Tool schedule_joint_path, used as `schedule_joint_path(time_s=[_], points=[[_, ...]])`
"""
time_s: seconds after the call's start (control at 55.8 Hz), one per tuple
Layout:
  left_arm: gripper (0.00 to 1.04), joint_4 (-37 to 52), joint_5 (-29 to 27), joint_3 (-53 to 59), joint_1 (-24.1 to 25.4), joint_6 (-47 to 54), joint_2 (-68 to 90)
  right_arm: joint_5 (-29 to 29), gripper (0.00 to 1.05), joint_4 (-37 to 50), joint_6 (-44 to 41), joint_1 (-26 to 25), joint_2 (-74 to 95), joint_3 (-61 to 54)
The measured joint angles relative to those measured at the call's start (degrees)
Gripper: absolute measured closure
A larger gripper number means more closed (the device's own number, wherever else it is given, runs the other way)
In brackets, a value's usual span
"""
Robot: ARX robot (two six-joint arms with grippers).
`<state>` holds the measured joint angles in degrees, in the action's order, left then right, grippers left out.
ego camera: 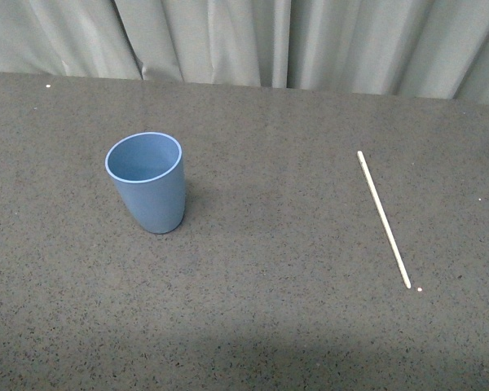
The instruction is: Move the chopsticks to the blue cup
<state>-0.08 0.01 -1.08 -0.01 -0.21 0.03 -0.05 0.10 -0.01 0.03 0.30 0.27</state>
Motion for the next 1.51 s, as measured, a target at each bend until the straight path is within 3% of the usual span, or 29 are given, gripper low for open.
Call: schedule_joint_path(time_s=[1.004, 1.076, 1.129, 1.345, 1.506], points=[[0.07, 0.0, 0.0, 0.0, 0.0, 0.0, 0.0, -1.1, 0.09, -1.0, -0.7, -0.3, 0.5, 0.3], [0.07, 0.0, 0.0, 0.0, 0.0, 0.0, 0.0, -7.4, 0.09, -8.9, -5.3, -1.9, 6.5, 3.9], [0.07, 0.0, 0.0, 0.0, 0.0, 0.0, 0.0, -9.7, 0.09, -9.1, -7.3, -2.7, 13.3, 5.4], [0.07, 0.0, 0.0, 0.0, 0.0, 0.0, 0.0, -9.0, 0.09, 7.5, -7.8, -3.0, 53.5, 15.7], [0.07, 0.0, 0.0, 0.0, 0.0, 0.0, 0.0, -9.3, 0.09, 9.4, -6.2, -2.3, 67.7, 21.6]])
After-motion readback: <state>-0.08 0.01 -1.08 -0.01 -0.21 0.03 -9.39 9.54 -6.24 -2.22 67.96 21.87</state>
